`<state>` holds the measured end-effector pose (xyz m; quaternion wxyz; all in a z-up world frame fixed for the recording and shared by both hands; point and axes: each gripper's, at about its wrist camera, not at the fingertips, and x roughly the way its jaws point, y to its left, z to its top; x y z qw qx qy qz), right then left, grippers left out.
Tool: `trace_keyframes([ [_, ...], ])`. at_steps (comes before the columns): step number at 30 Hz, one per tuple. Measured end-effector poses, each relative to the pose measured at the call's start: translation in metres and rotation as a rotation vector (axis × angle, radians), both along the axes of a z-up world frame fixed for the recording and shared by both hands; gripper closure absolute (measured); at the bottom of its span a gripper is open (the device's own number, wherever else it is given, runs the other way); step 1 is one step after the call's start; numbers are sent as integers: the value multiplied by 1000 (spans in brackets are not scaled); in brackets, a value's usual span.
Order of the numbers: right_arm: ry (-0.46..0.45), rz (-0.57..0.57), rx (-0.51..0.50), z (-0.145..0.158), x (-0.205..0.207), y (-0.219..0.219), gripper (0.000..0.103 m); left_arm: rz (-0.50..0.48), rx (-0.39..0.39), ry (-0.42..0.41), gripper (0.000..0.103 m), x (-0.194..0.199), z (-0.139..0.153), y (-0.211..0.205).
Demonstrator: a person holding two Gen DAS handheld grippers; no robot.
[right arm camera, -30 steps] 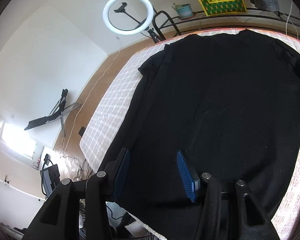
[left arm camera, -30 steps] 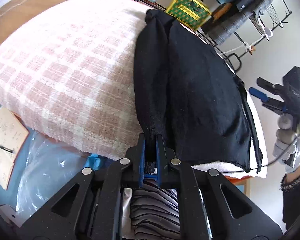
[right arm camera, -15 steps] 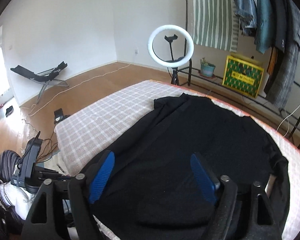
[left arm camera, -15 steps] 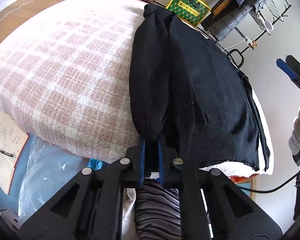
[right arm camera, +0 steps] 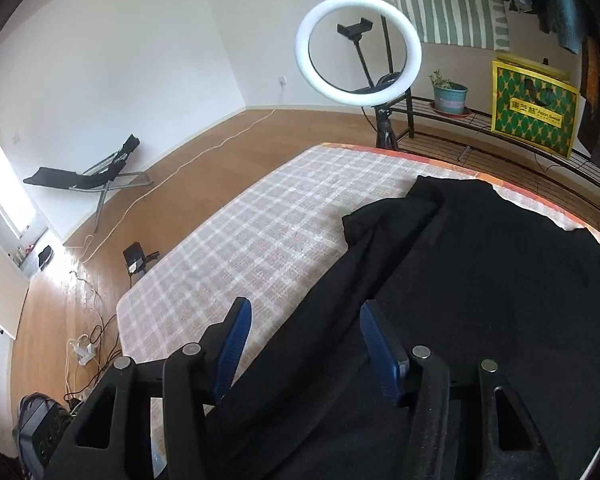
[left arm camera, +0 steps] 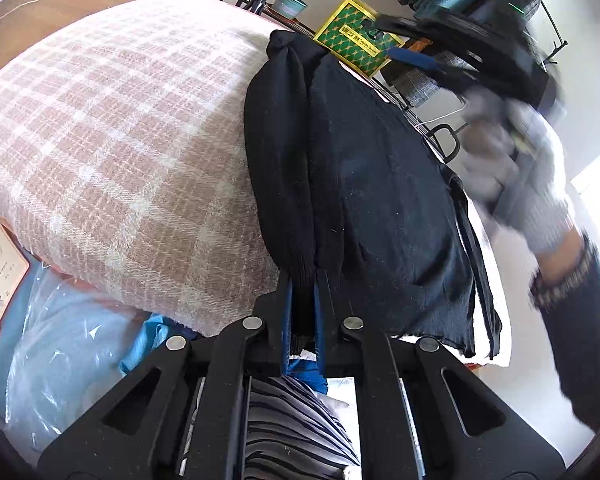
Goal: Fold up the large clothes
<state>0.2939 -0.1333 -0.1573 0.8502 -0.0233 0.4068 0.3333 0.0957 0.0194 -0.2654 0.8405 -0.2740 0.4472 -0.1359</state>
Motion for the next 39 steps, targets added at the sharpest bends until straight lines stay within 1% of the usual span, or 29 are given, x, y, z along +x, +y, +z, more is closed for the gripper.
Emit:
trace_keyframes([
  [7,70,-45,-95,-39,72,68,46,-16,8,10,96,3,-5,-3],
  [12,61,-81,-243,-64,112,113,49,-32,30,0,96,3,-5,-7],
  [14,68,-93,-291,-75,125,125,50,-35,37,2,96,3,-6,-8],
  [18,53,-109,-408,-93,141,141,52,-28,37,11,96,3,-9,-7],
  [20,56,-99,-464,-103,146,148,60,-25,40,14,96,3,-10,-6],
  [22,50,-84,-513,-110,148,153,64,-23,46,14,96,2,-11,-5],
  [24,30,-64,-527,-110,148,154,73,-22,46,13,96,1,-10,-4],
  [25,22,-64,-539,-109,149,152,87,-23,50,10,96,1,-9,-3],
  [26,16,-64,-550,-109,150,150,94,-24,54,7,96,0,-8,-4],
  [28,36,-50,-509,-104,152,141,98,-26,62,-1,96,-2,-5,-3],
  [31,65,-71,-403,-91,157,120,99,-27,76,-14,96,-5,2,-6],
  [36,137,-145,-148,-67,165,61,100,-43,102,-46,96,-8,17,-16],
  [39,165,-185,-13,-58,166,23,100,-69,126,-73,96,-11,28,-31],
])
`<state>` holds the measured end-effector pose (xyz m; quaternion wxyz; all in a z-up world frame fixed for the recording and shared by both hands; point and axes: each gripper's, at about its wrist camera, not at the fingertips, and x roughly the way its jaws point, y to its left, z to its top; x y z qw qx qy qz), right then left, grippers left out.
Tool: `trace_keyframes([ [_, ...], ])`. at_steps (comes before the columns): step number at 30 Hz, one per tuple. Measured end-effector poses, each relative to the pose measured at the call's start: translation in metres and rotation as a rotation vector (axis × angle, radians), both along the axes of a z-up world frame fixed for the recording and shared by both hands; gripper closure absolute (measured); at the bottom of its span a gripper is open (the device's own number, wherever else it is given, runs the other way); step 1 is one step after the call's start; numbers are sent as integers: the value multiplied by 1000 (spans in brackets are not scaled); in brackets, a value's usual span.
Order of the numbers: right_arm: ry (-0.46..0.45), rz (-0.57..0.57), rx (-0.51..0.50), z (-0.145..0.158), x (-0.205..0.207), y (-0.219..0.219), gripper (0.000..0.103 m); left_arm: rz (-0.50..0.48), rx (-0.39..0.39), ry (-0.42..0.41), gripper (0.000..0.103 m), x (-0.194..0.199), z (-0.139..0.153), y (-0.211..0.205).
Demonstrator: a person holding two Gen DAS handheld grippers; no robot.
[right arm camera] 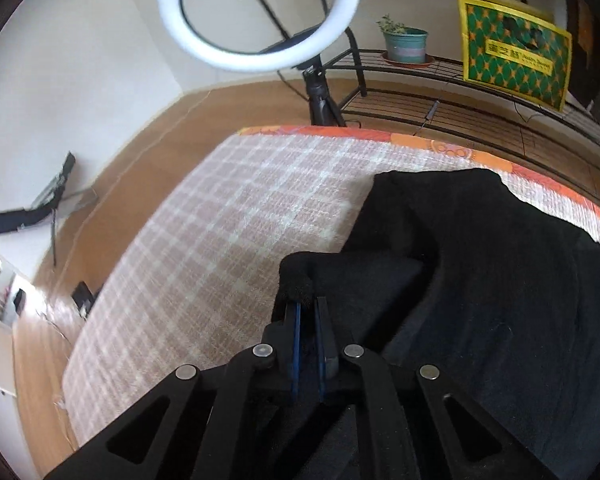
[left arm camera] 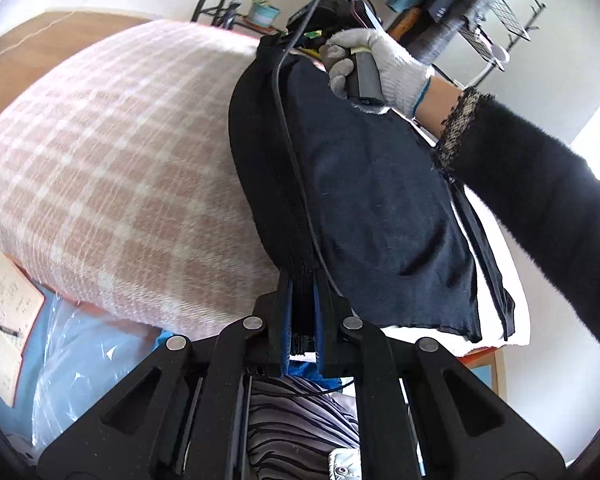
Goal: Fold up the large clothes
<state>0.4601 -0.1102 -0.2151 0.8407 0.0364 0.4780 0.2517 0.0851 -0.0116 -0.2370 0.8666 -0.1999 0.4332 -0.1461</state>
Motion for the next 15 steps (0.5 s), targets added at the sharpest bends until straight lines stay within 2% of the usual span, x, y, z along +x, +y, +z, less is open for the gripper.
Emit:
trace_keyframes([
  [5,12,-82,170,9,-3,-64,100,-68,24,-25,97,-3,13,-28],
  [9,9,-131,239,7,-11,-114,100,-126,53,-38,98,-3,20,-51],
  [15,62,-276,295,-27,-22,-193,100,-210,114,-20,98,-4,12,-82],
])
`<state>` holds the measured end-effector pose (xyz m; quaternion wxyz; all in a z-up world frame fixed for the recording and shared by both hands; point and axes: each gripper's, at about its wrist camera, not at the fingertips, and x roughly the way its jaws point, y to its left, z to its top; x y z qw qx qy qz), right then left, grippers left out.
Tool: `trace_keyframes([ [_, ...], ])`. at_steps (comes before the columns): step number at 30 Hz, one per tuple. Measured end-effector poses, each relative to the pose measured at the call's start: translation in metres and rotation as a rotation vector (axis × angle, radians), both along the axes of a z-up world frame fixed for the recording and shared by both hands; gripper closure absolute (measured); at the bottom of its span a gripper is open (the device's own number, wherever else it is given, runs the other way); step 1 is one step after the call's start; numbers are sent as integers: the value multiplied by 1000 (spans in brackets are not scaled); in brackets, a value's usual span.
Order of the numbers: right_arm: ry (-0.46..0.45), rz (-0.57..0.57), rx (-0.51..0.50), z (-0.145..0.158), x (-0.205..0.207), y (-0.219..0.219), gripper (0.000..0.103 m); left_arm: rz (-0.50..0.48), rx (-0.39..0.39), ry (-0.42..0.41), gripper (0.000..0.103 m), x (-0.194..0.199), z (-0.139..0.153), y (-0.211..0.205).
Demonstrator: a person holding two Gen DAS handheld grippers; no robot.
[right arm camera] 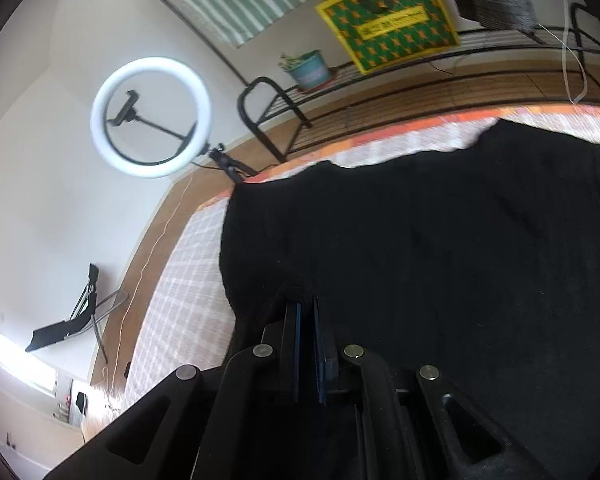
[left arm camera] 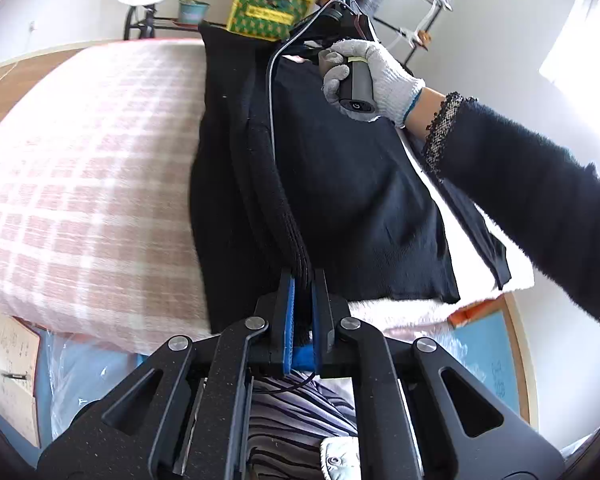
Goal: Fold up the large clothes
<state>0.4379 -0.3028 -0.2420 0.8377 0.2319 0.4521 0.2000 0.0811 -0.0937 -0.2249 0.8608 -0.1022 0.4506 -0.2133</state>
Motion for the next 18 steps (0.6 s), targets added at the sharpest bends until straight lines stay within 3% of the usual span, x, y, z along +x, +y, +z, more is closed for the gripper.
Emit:
trace_keyframes([
  [3,58,-36,-12,-19,0,-21,100,-19,18,27,98,2,-9,-9],
  [11,53,-36,-30,-23,4,-28,100,-45,64,29,98,2,-13,-24],
  [13,60,-30,-112,-23,1,-24,98,-53,74,27,98,0,-15,-29],
  [15,59,-13,-154,-19,-3,-24,91,-71,66,33,98,-1,-15,-28],
  [17,68,5,-133,-15,-8,-31,67,-103,61,55,98,-4,-17,-30],
  [18,56,2,-136,-9,-12,-37,67,-116,62,59,98,-8,-17,-30],
])
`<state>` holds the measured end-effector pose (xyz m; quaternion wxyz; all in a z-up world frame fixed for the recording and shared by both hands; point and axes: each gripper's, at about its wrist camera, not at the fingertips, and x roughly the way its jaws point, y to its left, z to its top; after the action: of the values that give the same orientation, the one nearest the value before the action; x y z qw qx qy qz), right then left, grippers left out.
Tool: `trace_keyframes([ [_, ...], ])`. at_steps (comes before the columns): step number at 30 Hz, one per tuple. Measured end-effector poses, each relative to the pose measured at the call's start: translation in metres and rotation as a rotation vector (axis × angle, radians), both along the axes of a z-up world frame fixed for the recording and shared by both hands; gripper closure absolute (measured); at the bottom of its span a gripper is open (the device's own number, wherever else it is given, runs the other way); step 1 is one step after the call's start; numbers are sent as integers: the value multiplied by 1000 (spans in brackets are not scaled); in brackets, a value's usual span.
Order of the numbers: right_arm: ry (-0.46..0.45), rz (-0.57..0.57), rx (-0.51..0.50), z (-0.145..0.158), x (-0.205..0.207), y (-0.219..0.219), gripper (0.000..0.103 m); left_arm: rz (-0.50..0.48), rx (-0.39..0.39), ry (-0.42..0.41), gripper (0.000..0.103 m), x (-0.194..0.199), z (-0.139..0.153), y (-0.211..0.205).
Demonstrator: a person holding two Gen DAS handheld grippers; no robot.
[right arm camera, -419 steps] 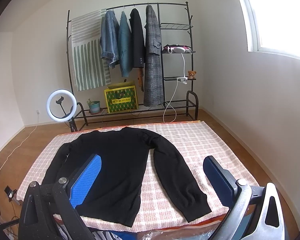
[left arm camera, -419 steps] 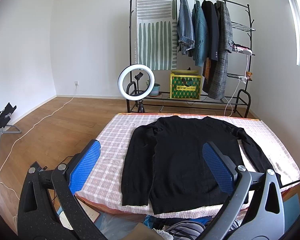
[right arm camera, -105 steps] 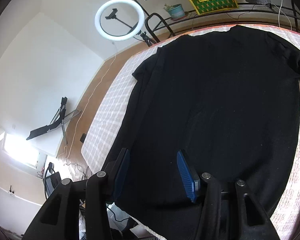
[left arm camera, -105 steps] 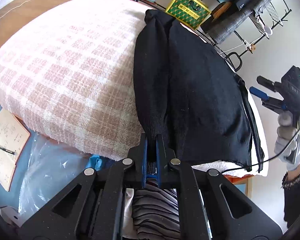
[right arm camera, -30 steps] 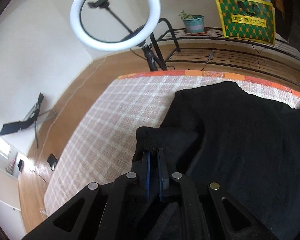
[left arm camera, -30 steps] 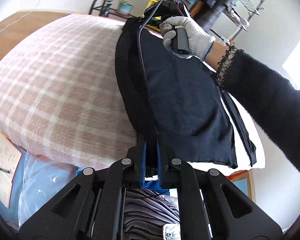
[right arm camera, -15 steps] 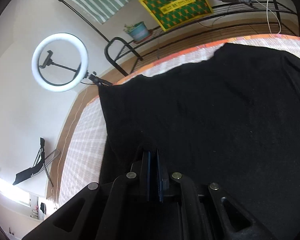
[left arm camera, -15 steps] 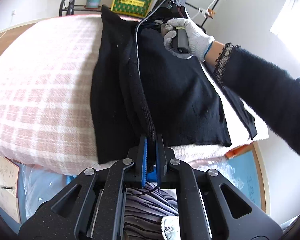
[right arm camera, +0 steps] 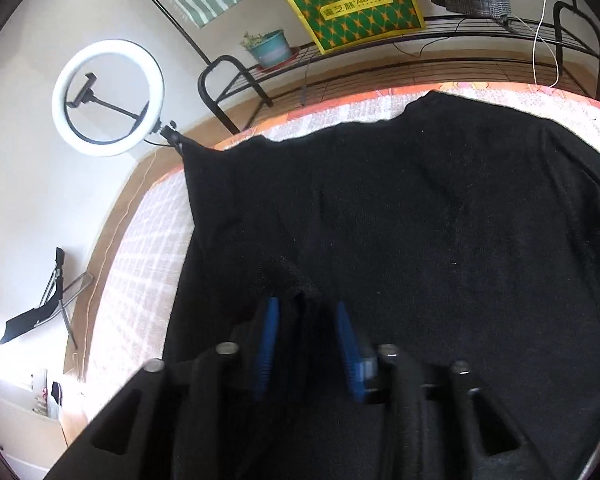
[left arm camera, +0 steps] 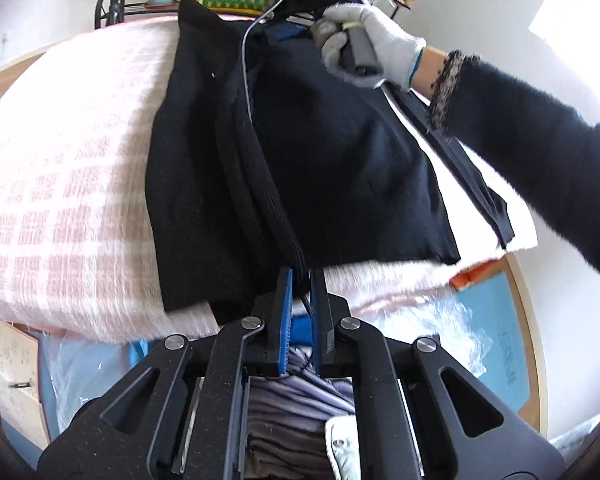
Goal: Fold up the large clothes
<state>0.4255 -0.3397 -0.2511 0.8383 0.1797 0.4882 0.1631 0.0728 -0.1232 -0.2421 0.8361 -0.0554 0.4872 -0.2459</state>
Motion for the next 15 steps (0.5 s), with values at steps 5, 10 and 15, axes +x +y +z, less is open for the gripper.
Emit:
trace_keyframes([
  [5,-82,41,84,41,-33,-34,63,-43,-17,-15,98,-26,11,20],
  [10,-168,90,124,88,-63,-60,63,47,-54,-38,98,-25,29,61],
  [15,-257,137,212,131,-79,-68,62,104,-61,-77,98,18,35,69],
])
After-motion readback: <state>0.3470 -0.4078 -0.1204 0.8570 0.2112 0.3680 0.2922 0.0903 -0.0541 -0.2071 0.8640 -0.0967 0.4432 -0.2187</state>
